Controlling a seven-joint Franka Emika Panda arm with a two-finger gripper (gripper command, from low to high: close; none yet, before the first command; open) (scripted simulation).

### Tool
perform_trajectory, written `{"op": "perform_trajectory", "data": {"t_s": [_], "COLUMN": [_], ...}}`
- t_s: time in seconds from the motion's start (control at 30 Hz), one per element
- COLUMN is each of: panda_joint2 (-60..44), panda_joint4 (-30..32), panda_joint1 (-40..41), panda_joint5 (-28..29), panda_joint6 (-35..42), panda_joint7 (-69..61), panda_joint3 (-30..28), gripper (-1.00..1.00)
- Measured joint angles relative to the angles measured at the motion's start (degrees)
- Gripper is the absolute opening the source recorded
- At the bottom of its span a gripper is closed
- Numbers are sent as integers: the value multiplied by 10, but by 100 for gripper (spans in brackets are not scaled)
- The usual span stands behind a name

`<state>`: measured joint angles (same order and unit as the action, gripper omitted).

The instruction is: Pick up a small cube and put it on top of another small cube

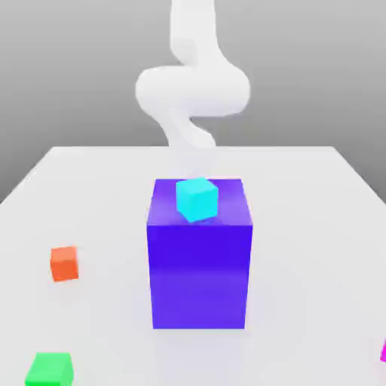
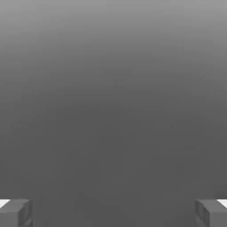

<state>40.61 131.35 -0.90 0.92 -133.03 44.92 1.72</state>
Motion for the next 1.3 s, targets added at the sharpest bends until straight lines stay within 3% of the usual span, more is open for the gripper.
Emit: {"op": "perform_trajectory", "data": {"t_s": [0.63, 1.0, 1.17, 1.2, 1.3], "panda_joint2": [-398, -625, -729, -740, -740], "panda_joint4": [-33, -52, -73, -76, -76], "panda_joint1": [-91, -162, -199, -202, -202], "panda_joint5": [94, 139, 179, 186, 186], "panda_joint6": [-95, -150, -213, -220, -220], "panda_joint7": [-52, -88, -68, -64, -64], "panda_joint3": [124, 164, 135, 131, 131], "gripper": [0, 0, 0, -100, -100]}}
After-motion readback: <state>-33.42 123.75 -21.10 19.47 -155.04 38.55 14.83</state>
